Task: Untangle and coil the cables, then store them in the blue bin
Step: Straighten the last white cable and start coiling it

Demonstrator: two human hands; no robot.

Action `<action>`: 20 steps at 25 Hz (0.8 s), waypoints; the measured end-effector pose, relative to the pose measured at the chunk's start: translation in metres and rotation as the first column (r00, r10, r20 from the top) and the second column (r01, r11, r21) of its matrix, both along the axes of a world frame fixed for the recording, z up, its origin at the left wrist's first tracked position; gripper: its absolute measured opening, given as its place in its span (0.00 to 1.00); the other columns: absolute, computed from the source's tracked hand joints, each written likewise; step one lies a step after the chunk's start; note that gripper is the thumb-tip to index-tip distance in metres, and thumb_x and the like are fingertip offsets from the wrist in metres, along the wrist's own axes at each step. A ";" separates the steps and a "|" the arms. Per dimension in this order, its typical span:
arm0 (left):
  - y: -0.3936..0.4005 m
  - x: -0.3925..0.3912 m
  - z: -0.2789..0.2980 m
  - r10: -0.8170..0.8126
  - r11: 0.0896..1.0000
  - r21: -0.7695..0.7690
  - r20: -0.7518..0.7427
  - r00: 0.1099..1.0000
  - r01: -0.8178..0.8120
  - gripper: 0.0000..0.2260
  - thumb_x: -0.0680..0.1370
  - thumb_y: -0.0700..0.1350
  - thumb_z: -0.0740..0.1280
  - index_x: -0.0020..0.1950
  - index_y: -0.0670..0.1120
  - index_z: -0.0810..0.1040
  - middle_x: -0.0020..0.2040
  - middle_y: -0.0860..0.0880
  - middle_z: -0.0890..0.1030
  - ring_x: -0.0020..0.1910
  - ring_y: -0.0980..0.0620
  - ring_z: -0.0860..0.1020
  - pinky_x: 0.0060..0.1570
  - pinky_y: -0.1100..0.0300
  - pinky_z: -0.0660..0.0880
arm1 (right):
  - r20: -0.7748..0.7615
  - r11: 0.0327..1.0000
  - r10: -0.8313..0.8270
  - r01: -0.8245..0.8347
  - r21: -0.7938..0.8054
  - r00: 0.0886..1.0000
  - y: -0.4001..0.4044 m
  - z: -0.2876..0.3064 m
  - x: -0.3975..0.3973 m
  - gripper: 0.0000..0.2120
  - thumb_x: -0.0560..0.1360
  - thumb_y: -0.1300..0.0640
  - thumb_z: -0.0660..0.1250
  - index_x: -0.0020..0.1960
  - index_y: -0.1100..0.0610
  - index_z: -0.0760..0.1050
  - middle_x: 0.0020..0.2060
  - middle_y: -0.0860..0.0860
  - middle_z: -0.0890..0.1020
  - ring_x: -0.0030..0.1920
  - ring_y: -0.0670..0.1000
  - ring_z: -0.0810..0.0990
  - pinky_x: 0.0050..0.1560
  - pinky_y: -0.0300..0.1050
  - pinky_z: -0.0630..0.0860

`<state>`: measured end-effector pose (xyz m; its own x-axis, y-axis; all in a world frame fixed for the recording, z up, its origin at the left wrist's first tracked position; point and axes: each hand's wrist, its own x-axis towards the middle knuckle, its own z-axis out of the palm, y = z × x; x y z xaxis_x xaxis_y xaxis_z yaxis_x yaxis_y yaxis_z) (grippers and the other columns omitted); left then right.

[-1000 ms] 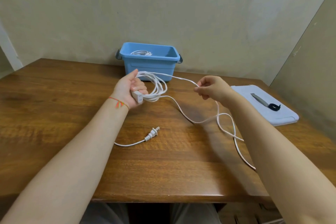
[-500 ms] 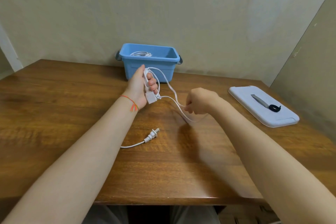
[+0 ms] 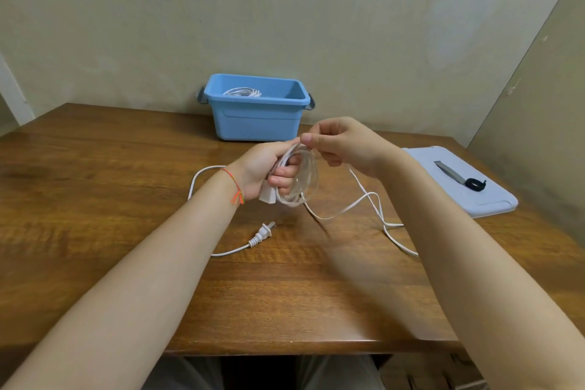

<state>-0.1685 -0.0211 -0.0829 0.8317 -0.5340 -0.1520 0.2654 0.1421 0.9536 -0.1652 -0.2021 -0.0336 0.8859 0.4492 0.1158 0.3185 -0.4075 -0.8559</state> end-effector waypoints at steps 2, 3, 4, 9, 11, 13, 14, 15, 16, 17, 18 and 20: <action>0.000 -0.002 0.001 -0.068 0.996 -0.062 -0.047 0.997 0.065 0.21 0.83 0.59 0.55 0.36 0.46 0.68 0.22 0.53 0.60 0.18 0.57 0.58 0.26 0.62 0.60 | 0.003 0.994 -0.101 0.101 0.036 0.995 -0.004 -0.008 0.004 0.15 0.77 0.52 0.71 0.36 0.56 0.70 0.24 0.45 0.68 0.26 0.46 0.63 0.29 0.41 0.63; -0.002 -0.005 0.002 -0.082 0.994 -0.073 -0.044 0.996 0.079 0.21 0.81 0.61 0.57 0.36 0.47 0.68 0.22 0.54 0.59 0.18 0.58 0.57 0.25 0.62 0.61 | 0.013 0.986 -0.155 0.154 0.057 0.988 -0.004 -0.013 0.006 0.16 0.76 0.50 0.71 0.36 0.55 0.69 0.24 0.45 0.68 0.25 0.46 0.63 0.28 0.40 0.63; -0.004 -0.007 0.002 -0.078 0.994 -0.079 -0.037 0.996 0.074 0.20 0.80 0.61 0.60 0.35 0.48 0.68 0.21 0.54 0.59 0.18 0.58 0.57 0.25 0.63 0.61 | 0.038 0.976 -0.207 0.204 0.070 0.978 -0.002 -0.017 0.007 0.17 0.76 0.48 0.72 0.37 0.55 0.69 0.24 0.45 0.68 0.26 0.46 0.64 0.28 0.41 0.63; -0.013 -0.007 -0.004 0.032 0.970 -0.235 -0.145 0.989 -0.066 0.21 0.81 0.59 0.62 0.33 0.50 0.63 0.20 0.55 0.58 0.17 0.58 0.59 0.23 0.63 0.65 | 0.268 0.929 -0.334 0.363 -0.066 0.904 0.018 -0.035 0.005 0.20 0.81 0.42 0.60 0.37 0.55 0.69 0.30 0.45 0.70 0.32 0.45 0.67 0.37 0.45 0.64; -0.012 -0.008 -0.009 -0.028 0.964 -0.265 -0.171 0.985 -0.019 0.24 0.80 0.62 0.60 0.31 0.49 0.62 0.20 0.54 0.58 0.18 0.57 0.58 0.24 0.63 0.62 | 0.301 0.915 -0.348 0.391 -0.095 0.888 0.017 -0.038 0.008 0.22 0.82 0.45 0.59 0.34 0.56 0.66 0.27 0.47 0.67 0.30 0.47 0.63 0.36 0.48 0.61; -0.009 -0.011 -0.012 -0.151 0.947 -0.307 -0.177 0.973 0.091 0.26 0.80 0.64 0.58 0.29 0.48 0.64 0.19 0.54 0.58 0.18 0.56 0.54 0.24 0.62 0.58 | 0.286 0.895 -0.402 0.439 -0.075 0.869 0.011 -0.040 0.014 0.24 0.82 0.48 0.61 0.30 0.54 0.61 0.24 0.47 0.63 0.29 0.48 0.60 0.34 0.47 0.57; -0.009 -0.012 -0.012 -0.198 0.933 -0.334 -0.174 0.965 0.132 0.26 0.80 0.64 0.57 0.30 0.48 0.65 0.19 0.54 0.58 0.18 0.56 0.54 0.25 0.62 0.57 | 0.259 0.891 -0.420 0.450 -0.067 0.870 0.009 -0.041 0.015 0.25 0.81 0.48 0.62 0.29 0.54 0.60 0.24 0.48 0.62 0.29 0.49 0.59 0.34 0.47 0.57; -0.009 -0.013 -0.011 -0.216 0.922 -0.360 -0.170 0.962 0.143 0.25 0.81 0.62 0.56 0.31 0.47 0.66 0.19 0.54 0.59 0.18 0.56 0.54 0.24 0.62 0.58 | 0.221 0.892 -0.426 0.448 -0.060 0.877 0.007 -0.043 0.016 0.25 0.81 0.47 0.63 0.29 0.55 0.61 0.24 0.48 0.62 0.29 0.49 0.60 0.34 0.47 0.57; -0.008 -0.012 -0.010 -0.191 0.916 -0.386 -0.176 0.966 0.111 0.24 0.82 0.60 0.55 0.32 0.47 0.67 0.19 0.54 0.59 0.17 0.56 0.55 0.24 0.63 0.59 | 0.179 0.897 -0.422 0.438 -0.059 0.889 0.006 -0.045 0.016 0.25 0.81 0.46 0.62 0.29 0.55 0.62 0.24 0.48 0.62 0.30 0.49 0.60 0.34 0.46 0.57; -0.007 -0.008 -0.009 -0.124 0.906 -0.422 -0.203 0.971 0.028 0.23 0.83 0.58 0.55 0.31 0.47 0.67 0.19 0.54 0.59 0.16 0.57 0.56 0.24 0.63 0.59 | 0.137 0.900 -0.418 0.430 -0.074 0.898 0.003 -0.047 0.016 0.25 0.81 0.45 0.62 0.30 0.55 0.64 0.25 0.49 0.64 0.30 0.50 0.61 0.34 0.46 0.58; -0.004 -0.004 -0.009 -0.028 0.877 -0.471 -0.256 0.966 -0.099 0.24 0.83 0.57 0.54 0.30 0.48 0.67 0.19 0.54 0.59 0.16 0.57 0.57 0.24 0.64 0.59 | 0.090 0.900 -0.410 0.418 -0.120 0.908 -0.001 -0.049 0.016 0.24 0.81 0.44 0.62 0.31 0.55 0.68 0.25 0.49 0.66 0.29 0.50 0.63 0.33 0.44 0.61; 0.006 0.008 -0.009 0.163 0.734 -0.550 -0.426 0.890 -0.397 0.26 0.84 0.56 0.51 0.28 0.48 0.65 0.18 0.54 0.59 0.15 0.57 0.58 0.23 0.68 0.61 | -0.027 0.900 -0.369 0.350 -0.259 0.929 -0.017 -0.052 0.019 0.17 0.80 0.46 0.64 0.38 0.56 0.75 0.29 0.49 0.72 0.28 0.49 0.67 0.30 0.42 0.67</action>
